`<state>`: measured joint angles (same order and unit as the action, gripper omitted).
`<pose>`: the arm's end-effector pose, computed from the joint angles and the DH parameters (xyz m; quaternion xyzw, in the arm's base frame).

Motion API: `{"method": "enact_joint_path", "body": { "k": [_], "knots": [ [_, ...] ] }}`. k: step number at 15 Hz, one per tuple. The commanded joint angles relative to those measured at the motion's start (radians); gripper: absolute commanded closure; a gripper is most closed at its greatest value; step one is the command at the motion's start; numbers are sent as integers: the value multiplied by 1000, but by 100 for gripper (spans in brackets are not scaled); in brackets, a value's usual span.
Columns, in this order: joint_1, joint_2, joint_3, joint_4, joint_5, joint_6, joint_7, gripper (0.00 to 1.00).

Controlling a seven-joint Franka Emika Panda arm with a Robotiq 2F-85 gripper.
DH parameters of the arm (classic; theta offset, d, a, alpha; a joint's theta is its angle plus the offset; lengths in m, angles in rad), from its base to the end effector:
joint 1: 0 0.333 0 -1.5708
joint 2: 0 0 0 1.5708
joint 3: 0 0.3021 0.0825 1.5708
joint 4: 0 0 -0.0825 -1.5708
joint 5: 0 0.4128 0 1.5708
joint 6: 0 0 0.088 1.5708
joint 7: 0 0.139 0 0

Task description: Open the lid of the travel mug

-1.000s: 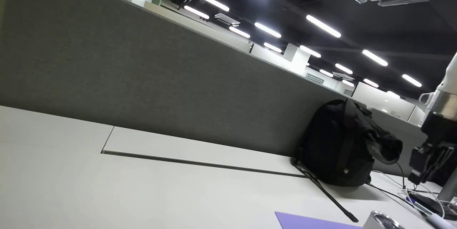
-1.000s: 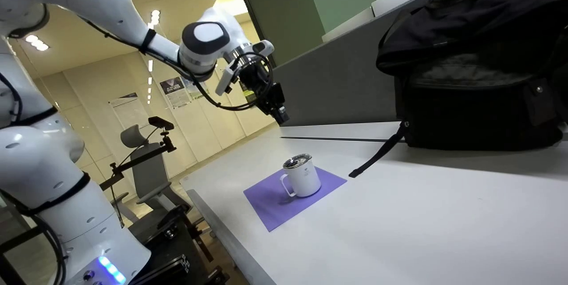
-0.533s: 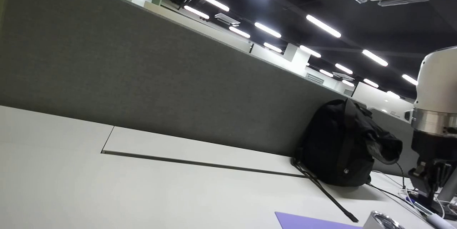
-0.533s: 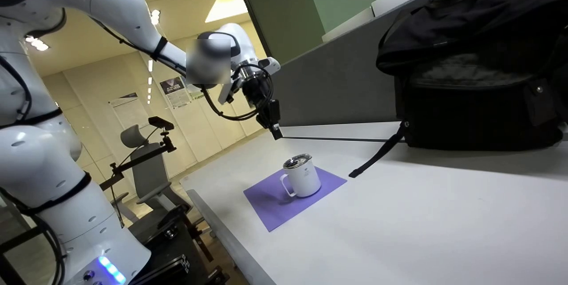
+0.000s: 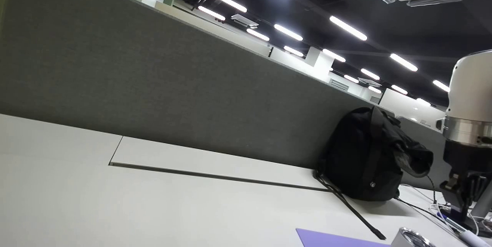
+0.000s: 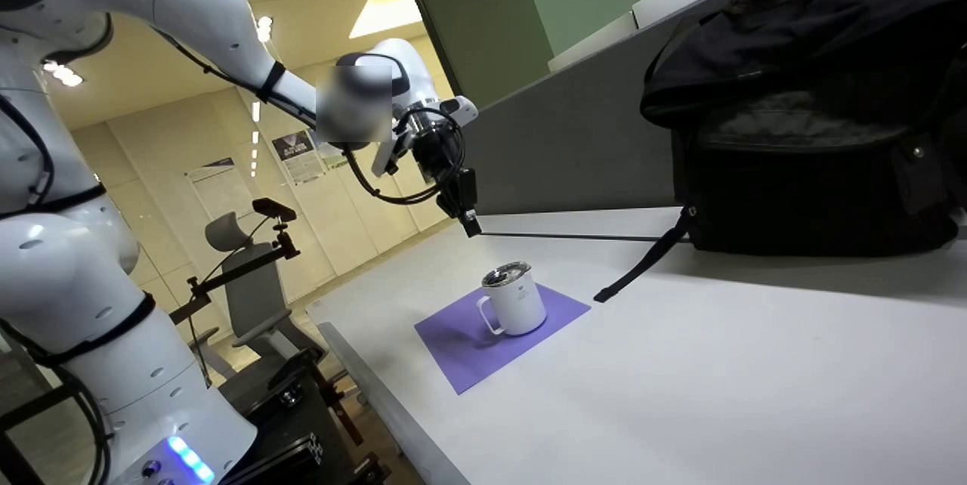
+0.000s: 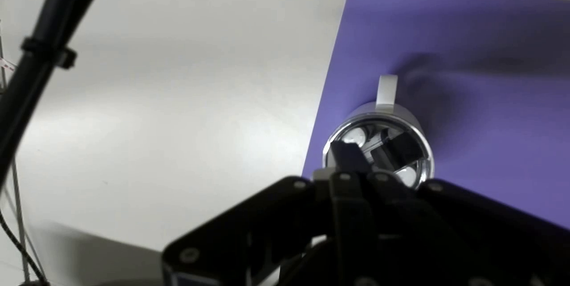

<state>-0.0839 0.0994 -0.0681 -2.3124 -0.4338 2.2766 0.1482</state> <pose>0.5115 -0.0996 0.2264 0.9853 0.0029 -0.0666 0.1572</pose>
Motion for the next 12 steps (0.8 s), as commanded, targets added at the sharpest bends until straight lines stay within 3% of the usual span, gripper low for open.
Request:
{"method": "enact_joint_path", "body": {
  "k": [1,6,12],
  "knots": [
    [10,12,-8,11,4,12,-14,100],
    [14,73,4,19,77,153,-65,100],
    [27,139,8,39,172,158,-158,100]
  ]
}}
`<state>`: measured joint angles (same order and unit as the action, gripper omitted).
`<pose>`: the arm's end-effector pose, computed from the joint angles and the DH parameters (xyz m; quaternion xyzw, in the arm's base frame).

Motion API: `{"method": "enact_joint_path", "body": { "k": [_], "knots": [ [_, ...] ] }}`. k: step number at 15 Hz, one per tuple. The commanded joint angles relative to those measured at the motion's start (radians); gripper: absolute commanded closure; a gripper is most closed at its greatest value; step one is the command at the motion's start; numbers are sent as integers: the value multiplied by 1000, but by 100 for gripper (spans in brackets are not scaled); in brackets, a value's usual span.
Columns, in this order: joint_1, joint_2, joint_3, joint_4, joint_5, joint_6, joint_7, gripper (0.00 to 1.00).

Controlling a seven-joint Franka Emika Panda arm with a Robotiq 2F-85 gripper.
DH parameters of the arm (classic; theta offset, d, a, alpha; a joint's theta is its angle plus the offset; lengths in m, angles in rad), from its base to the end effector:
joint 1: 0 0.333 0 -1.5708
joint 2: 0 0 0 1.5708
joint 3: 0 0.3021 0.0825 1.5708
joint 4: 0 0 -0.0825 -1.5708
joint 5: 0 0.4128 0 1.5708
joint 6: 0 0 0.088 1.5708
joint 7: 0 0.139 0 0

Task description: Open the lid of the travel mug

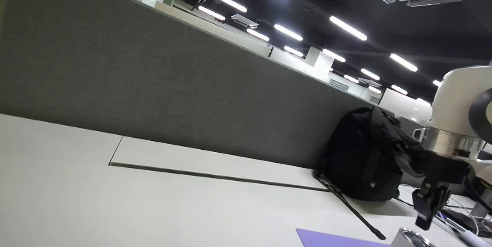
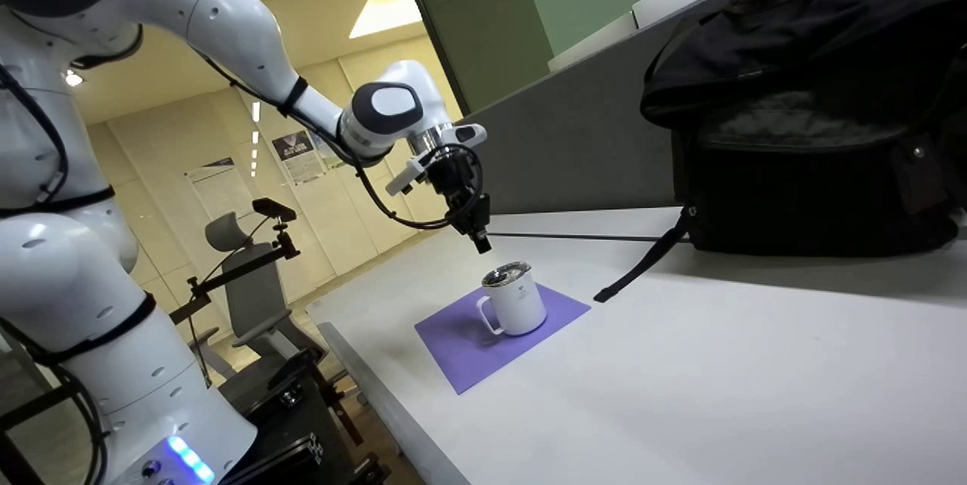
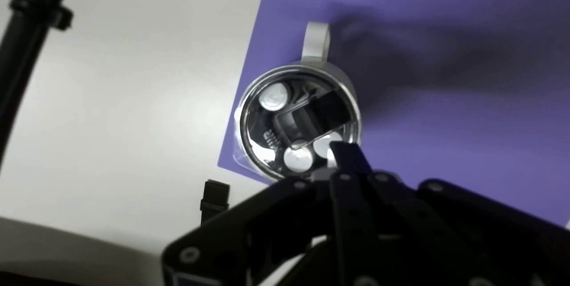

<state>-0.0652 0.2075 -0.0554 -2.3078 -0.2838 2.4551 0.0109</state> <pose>0.5273 -0.0706 0.1822 0.9942 0.0472 -0.0352 0.0902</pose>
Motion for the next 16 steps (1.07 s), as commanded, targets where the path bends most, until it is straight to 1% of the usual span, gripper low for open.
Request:
{"method": "enact_joint_path", "body": {
  "k": [1,10,16],
  "knots": [
    [8,39,-4,37,31,-22,-30,100],
    [6,127,-12,87,52,-30,-56,100],
    [5,135,-12,102,57,-58,-65,100]
  ]
}}
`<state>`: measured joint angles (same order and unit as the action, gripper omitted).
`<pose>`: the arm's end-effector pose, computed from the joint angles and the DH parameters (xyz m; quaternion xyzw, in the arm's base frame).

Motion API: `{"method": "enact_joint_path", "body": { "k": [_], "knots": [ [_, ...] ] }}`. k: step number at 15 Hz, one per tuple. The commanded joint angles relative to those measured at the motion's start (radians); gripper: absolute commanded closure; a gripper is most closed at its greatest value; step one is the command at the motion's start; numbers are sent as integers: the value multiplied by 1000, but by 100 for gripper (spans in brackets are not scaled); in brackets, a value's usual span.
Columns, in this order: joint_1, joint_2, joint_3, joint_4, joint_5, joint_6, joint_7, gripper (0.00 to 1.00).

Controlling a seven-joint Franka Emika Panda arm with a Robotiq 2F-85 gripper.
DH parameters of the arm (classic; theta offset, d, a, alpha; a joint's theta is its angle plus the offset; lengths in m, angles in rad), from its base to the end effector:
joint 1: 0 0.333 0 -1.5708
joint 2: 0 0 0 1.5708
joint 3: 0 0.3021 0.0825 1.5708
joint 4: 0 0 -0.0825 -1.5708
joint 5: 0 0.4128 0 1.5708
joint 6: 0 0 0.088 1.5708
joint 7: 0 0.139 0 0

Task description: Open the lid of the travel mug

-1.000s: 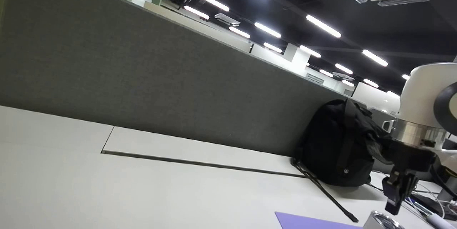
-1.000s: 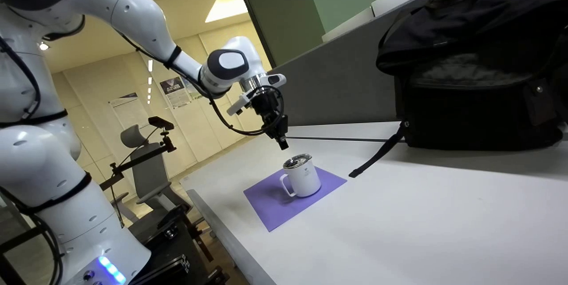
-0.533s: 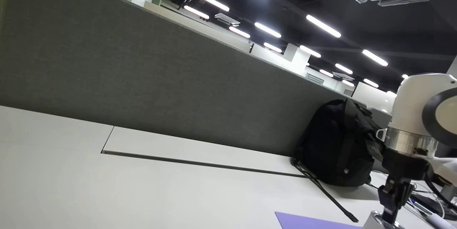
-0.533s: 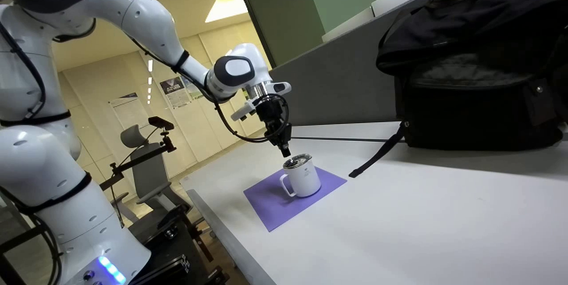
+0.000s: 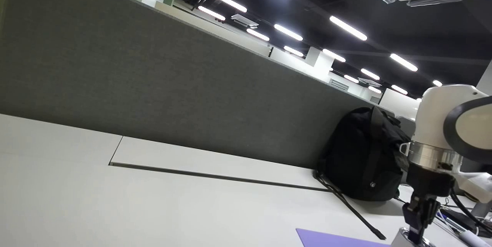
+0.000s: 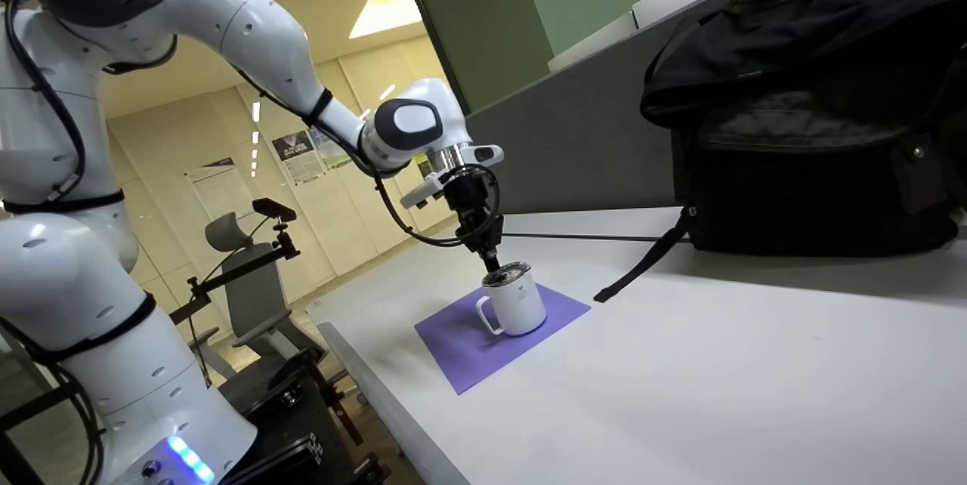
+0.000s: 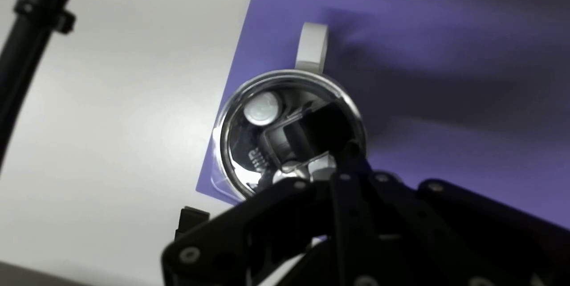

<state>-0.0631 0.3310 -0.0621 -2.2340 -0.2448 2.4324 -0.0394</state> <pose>0.5348 -0.0752 0.1423 0.9927 0.0562 -0.0729 0.0776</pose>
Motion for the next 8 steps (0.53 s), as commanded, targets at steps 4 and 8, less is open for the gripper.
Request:
{"method": "enact_joint_path", "body": {
  "k": [4,8],
  "knots": [
    [-1,-17,-8,7,23,-21,-17,100],
    [-4,-11,-19,13,21,-25,-9,100]
  ]
}}
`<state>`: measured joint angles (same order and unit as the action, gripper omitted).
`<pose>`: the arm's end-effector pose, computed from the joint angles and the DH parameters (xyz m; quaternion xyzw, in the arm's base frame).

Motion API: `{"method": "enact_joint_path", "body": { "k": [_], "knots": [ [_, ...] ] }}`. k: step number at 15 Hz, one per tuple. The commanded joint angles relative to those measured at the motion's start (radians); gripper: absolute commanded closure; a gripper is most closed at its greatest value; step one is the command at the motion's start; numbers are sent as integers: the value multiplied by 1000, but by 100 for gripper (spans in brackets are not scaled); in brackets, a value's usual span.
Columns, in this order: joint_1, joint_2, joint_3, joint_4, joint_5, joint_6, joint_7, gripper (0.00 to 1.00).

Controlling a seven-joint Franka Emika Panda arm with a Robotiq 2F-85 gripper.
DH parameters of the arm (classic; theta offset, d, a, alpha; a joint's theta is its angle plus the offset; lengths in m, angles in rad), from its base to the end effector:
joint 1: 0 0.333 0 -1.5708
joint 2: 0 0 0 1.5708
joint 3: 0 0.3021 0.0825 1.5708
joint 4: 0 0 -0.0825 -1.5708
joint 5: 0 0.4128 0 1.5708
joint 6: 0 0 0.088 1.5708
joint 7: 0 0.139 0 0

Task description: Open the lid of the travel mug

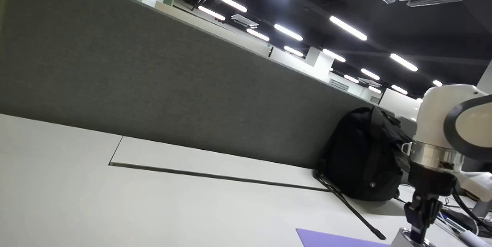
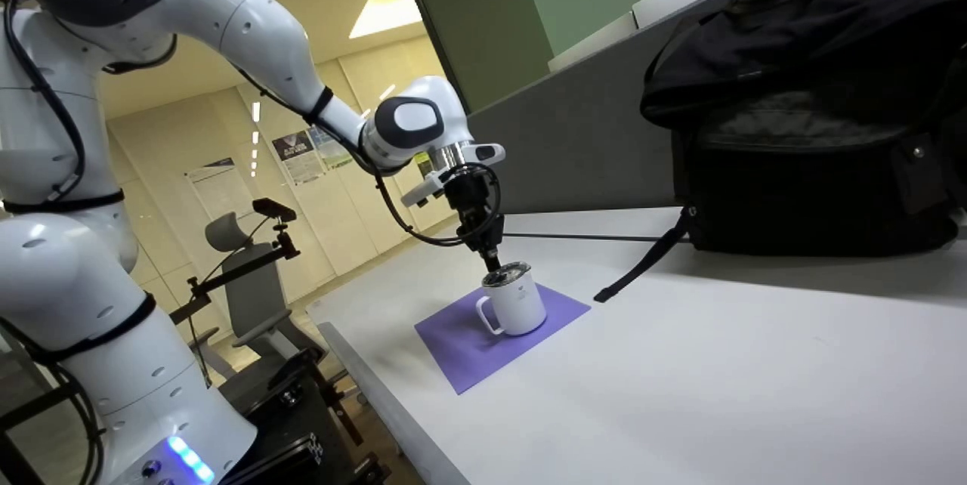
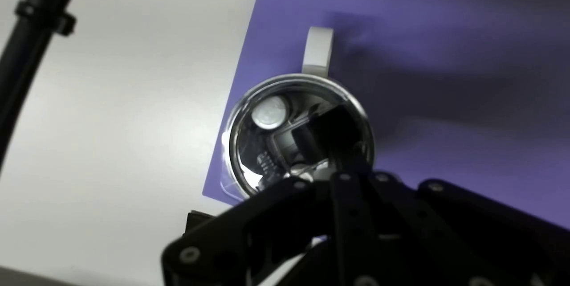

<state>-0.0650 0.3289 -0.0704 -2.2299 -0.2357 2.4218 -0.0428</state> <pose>0.5346 -0.0811 0.1443 0.9930 0.0487 -0.0756 0.0763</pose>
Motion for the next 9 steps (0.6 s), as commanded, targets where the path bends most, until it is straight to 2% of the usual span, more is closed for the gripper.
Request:
{"method": "enact_joint_path", "body": {
  "k": [1,9],
  "knots": [
    [-2,-6,-12,12,12,-17,-6,100],
    [7,13,-16,21,3,-14,6,100]
  ]
}}
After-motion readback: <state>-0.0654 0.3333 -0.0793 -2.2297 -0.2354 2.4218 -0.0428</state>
